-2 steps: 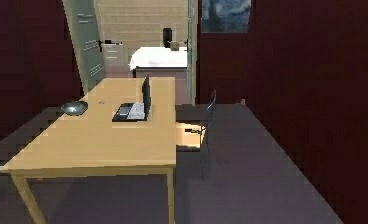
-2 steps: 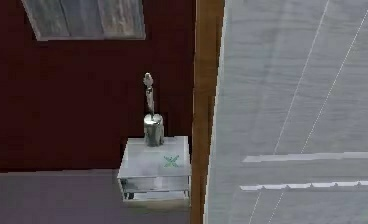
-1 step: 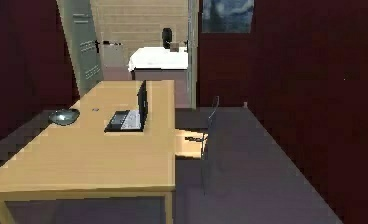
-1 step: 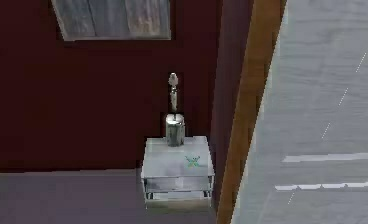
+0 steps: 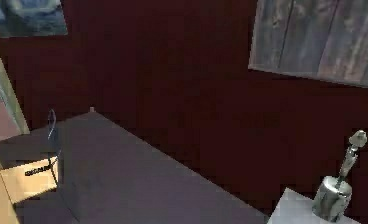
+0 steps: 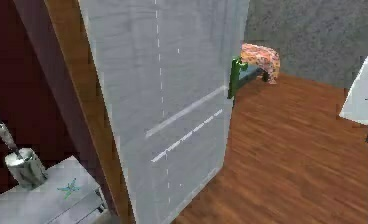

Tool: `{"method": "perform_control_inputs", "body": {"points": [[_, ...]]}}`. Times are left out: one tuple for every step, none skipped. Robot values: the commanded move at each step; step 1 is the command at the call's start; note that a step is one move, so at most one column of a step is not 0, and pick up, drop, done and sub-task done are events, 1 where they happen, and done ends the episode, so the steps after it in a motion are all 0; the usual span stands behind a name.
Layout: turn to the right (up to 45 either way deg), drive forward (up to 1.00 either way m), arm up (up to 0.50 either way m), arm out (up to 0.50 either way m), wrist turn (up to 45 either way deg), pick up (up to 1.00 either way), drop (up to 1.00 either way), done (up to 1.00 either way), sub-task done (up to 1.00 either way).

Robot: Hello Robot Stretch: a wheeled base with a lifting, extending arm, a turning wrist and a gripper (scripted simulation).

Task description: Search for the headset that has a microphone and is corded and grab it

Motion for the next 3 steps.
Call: {"method": "perform_control_inputs", "body": {"points": [[45.0, 0.0, 0.0, 0.0, 0.0, 0.0, 0.0, 0.0, 0.0], [45.0, 0.0, 0.0, 0.0, 0.0, 0.0, 0.0, 0.0, 0.0], [42.0, 0.0, 0.0, 0.0, 0.0, 0.0, 0.0, 0.0, 0.0]]}}
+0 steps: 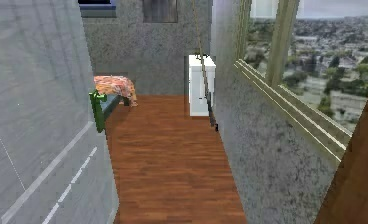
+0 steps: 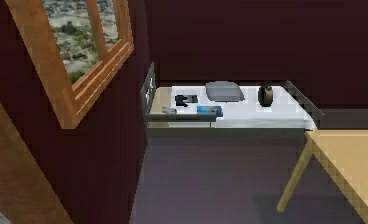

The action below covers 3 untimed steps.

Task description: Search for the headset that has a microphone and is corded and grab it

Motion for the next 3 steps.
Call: {"method": "perform_control_inputs", "body": {"points": [[0.0, 0.05, 0.0, 0.0, 0.0, 0.0, 0.0, 0.0, 0.0], [-45.0, 0.0, 0.0, 0.0, 0.0, 0.0, 0.0, 0.0, 0.0], [-45.0, 0.0, 0.0, 0.0, 0.0, 0.0, 0.0, 0.0, 0.0]]}}
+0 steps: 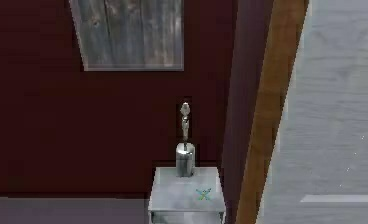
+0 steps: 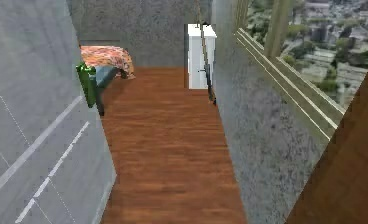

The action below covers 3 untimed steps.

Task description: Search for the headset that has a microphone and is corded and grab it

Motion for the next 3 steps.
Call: {"method": "perform_control_inputs", "body": {"points": [[-45.0, 0.0, 0.0, 0.0, 0.0, 0.0, 0.0, 0.0, 0.0], [-9.0, 0.0, 0.0, 0.0, 0.0, 0.0, 0.0, 0.0, 0.0], [0.0, 1.0, 0.0, 0.0, 0.0, 0.0, 0.0, 0.0, 0.0]]}}
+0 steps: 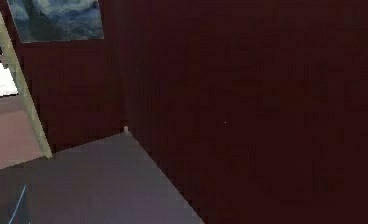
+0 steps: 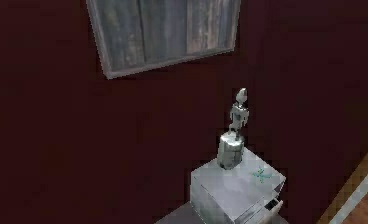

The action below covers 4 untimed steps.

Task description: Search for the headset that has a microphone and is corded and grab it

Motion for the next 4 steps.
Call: {"method": "perform_control_inputs", "body": {"points": [[-6.0, 0.0, 0.0, 0.0, 0.0, 0.0, 0.0, 0.0, 0.0], [0.0, 0.4, 0.0, 0.0, 0.0, 0.0, 0.0, 0.0, 0.0], [-27.0, 0.0, 0.0, 0.0, 0.0, 0.0, 0.0, 0.0, 0.0], [0.0, 0.75, 0.0, 0.0, 0.0, 0.0, 0.0, 0.0, 0.0]]}}
